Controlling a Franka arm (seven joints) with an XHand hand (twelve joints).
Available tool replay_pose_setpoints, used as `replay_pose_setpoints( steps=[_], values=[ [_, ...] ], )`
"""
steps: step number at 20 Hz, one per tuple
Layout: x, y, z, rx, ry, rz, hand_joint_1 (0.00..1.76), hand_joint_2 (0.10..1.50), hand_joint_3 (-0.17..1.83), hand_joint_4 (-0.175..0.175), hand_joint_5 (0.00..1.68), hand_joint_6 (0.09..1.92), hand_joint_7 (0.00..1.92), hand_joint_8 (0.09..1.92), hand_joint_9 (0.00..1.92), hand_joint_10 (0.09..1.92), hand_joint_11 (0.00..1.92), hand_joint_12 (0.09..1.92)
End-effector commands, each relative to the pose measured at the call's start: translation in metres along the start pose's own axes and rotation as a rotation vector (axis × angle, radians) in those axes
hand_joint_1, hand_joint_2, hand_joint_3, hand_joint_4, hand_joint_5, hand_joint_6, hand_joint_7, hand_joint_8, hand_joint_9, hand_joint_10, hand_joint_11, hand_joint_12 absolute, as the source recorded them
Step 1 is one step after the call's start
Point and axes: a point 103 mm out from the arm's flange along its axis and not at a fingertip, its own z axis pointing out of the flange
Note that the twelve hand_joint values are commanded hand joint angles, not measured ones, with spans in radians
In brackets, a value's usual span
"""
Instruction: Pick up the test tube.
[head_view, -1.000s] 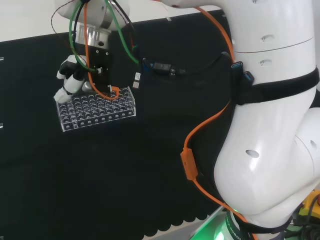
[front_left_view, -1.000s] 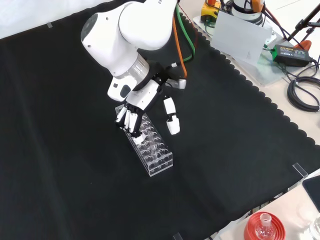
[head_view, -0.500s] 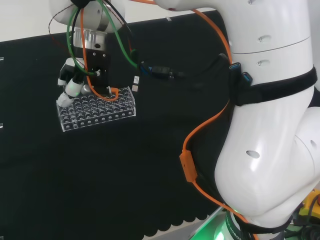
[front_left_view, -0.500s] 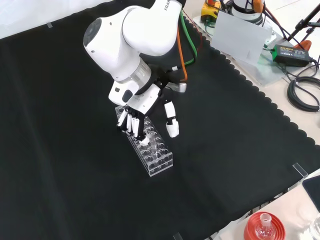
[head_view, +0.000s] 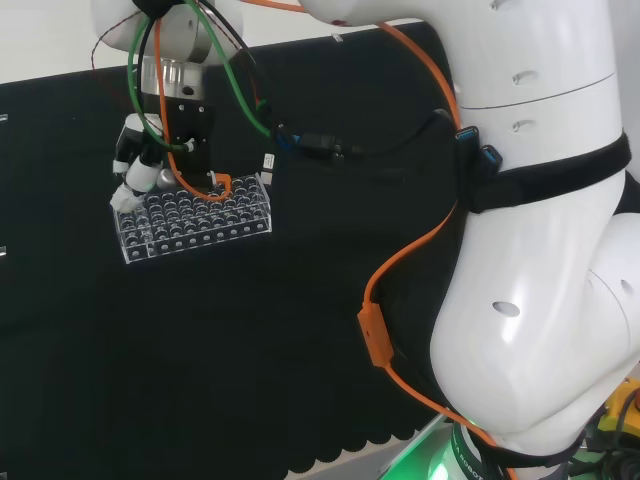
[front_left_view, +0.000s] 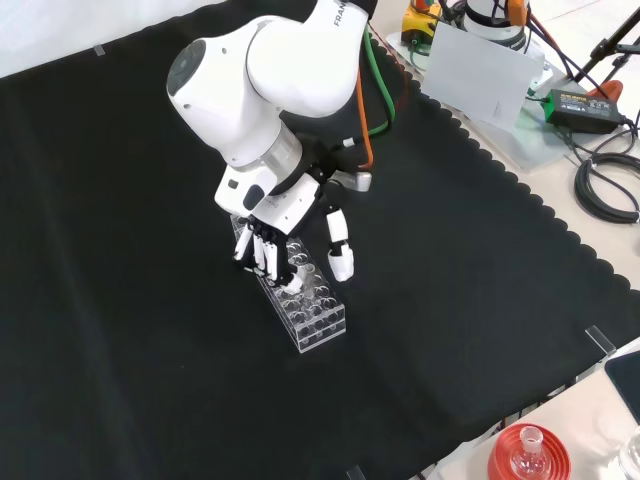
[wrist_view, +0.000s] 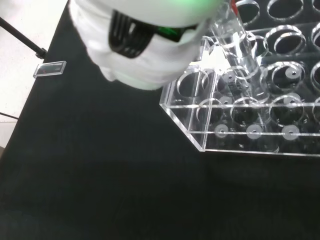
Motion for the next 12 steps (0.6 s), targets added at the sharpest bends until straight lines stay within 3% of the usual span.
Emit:
replay_pose_setpoints(
  steps=[1, 3, 5, 12],
  values=[
    [0.0032, 0.0047, -0.0009, -0.018, -0.027, -0.004, 1.19, 0.68, 0.62, -0.098, 0.95, 0.83, 1.22, 0.54, 0.89, 0.67, 0.33, 1.49],
    [0.0035, 0.0055, -0.0012, -0.021, -0.04, -0.004, 1.22, 0.87, 0.32, -0.139, 1.07, 0.8, 1.23, 0.58, 0.93, 0.65, 0.36, 1.48],
    [0.0037, 0.0061, -0.001, -0.031, -0.054, -0.006, 1.27, 0.97, 0.11, -0.166, 1.13, 0.74, 1.21, 0.65, 0.98, 0.62, 0.39, 1.46],
    [0.0081, 0.0095, -0.0034, -0.042, -0.085, -0.009, 1.3, 1.0, 0.01, -0.175, 1.21, 0.61, 1.27, 0.57, 1.13, 0.54, 0.47, 1.4]
  ],
)
